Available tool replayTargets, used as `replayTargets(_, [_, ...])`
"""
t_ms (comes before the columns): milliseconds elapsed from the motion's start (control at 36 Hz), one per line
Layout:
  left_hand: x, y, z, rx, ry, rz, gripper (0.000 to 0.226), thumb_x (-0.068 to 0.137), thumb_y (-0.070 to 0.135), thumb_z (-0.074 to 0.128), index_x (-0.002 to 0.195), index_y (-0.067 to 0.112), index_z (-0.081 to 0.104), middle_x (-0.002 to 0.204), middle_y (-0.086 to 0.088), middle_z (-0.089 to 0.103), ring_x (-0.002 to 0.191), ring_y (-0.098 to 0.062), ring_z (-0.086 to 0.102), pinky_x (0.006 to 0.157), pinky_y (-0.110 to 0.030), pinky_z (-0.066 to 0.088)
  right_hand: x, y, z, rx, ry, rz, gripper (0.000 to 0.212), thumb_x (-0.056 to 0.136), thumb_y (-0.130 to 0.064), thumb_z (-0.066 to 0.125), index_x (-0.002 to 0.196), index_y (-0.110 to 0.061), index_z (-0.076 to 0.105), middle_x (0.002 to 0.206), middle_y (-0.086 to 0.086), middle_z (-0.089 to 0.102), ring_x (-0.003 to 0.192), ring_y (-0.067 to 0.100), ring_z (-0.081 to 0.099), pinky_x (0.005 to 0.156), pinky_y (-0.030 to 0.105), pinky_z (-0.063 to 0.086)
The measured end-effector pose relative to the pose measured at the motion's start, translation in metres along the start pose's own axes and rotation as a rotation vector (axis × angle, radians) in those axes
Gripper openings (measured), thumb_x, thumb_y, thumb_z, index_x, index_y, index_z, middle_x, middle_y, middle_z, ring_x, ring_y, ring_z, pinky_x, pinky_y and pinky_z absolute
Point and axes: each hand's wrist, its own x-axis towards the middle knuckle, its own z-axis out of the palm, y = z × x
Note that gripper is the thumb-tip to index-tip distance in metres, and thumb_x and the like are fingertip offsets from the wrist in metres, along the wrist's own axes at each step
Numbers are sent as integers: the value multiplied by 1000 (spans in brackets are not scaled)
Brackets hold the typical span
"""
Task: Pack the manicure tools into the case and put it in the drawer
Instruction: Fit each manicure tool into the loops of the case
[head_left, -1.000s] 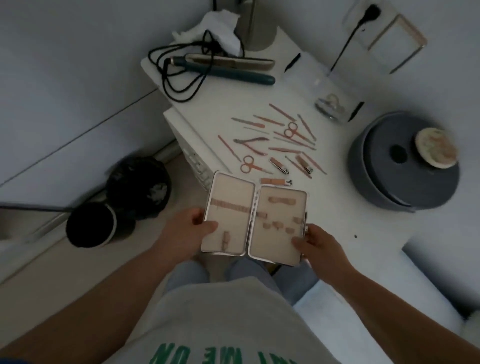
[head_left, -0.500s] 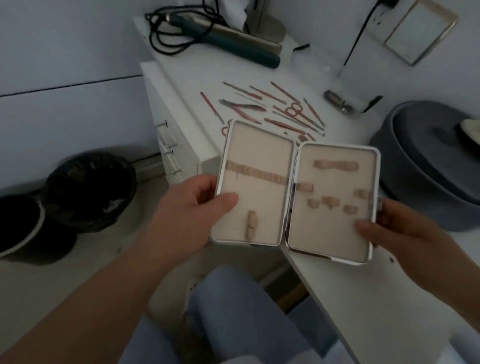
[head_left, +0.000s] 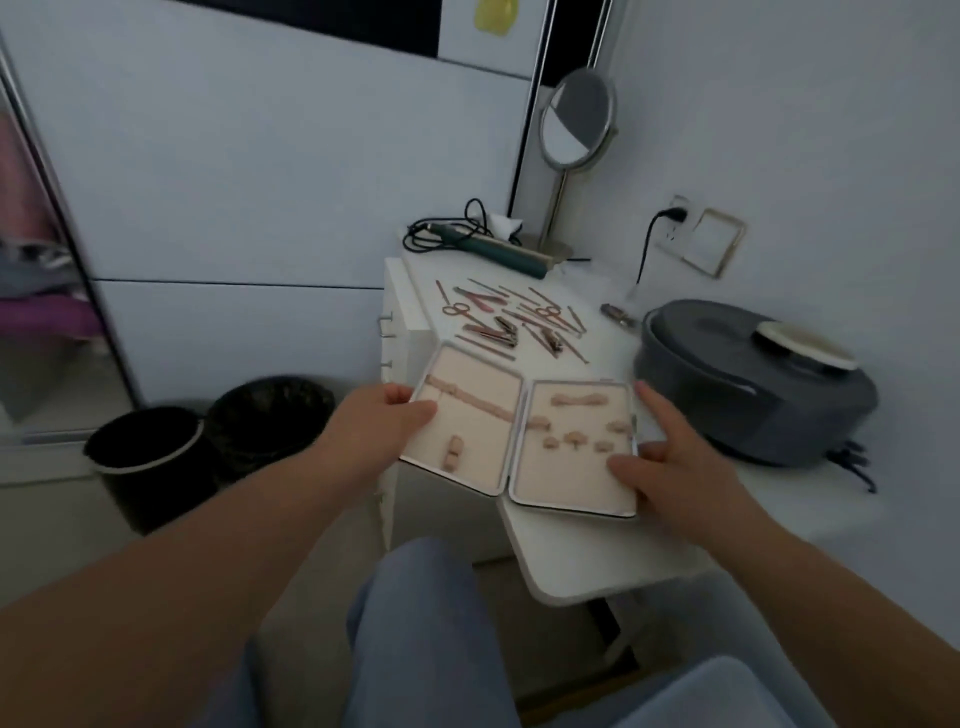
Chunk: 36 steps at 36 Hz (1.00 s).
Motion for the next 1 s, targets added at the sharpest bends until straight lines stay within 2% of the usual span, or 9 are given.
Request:
replayTargets(83, [6,-7,3,123,59,58,16,82,15,62,96,11,68,86,-6,71,76,-20,67,75,-33,53,-2,10,2,-112,15,-65,45,82,-29,60,123,-43,51,81,-15,60,66,2,57,60,16,41])
replayTargets(167, [11,-10,3,282,136,114,33,81,20,63,113,14,58,93,-3,65,73,-12,62,65,-25,48,-4,16,5,-223,41,-126,35,82,-36,57,117,-38,58,81,-14,55,72,5,52,65,19,37])
replayTargets(306, [-8,-6,5,676,152,312,50,73,38,61,119,19,55,120,-6,57,108,-21,53,95,-33,40,-4,21,8,-330,54,-180,39,84,-44,51,123,-42,52,73,-22,45,65,-6,44,54,9,28])
replayTargets(444, [-40,-4,27,941,22,633,57,73,51,48,124,25,53,136,0,47,127,-16,38,106,-30,22,5,18,12,-396,-21,-157,44,84,-51,49,127,-44,47,73,-23,44,69,-2,47,56,12,32])
replayTargets(528, [-32,-10,35,1029,-129,646,54,83,59,38,134,40,35,145,9,33,132,-8,22,102,-21,7,15,14,17,-449,-75,-161,45,83,-54,48,128,-47,44,73,-23,42,70,-3,45,57,13,30])
replayTargets(611, [-18,-15,35,1091,-144,615,51,85,62,30,134,46,27,145,14,28,133,-6,17,107,-31,-8,23,9,19,-495,-132,-161,47,82,-57,49,127,-47,43,73,-22,43,74,-1,47,58,15,32])
replayTargets(722, [-7,-16,33,1086,-133,573,57,78,67,20,129,47,35,141,17,31,131,-2,16,108,-40,-17,34,-1,15,-498,-142,-186,35,81,-56,50,115,-47,53,66,-14,55,66,0,51,54,17,32])
replayTargets(833, [1,-10,32,1053,-105,544,61,71,70,20,122,48,44,137,21,35,129,2,20,109,-39,-16,52,-8,18,-549,19,-308,30,77,-57,46,101,-45,60,72,-19,50,69,-2,47,55,15,29])
replayTargets(1000, [7,-7,37,1059,-73,515,53,69,64,32,116,47,48,127,26,39,123,4,27,108,-33,-16,79,-3,25,-515,-105,-429,35,79,-46,58,114,-39,61,110,-22,40,111,1,41,93,18,34])
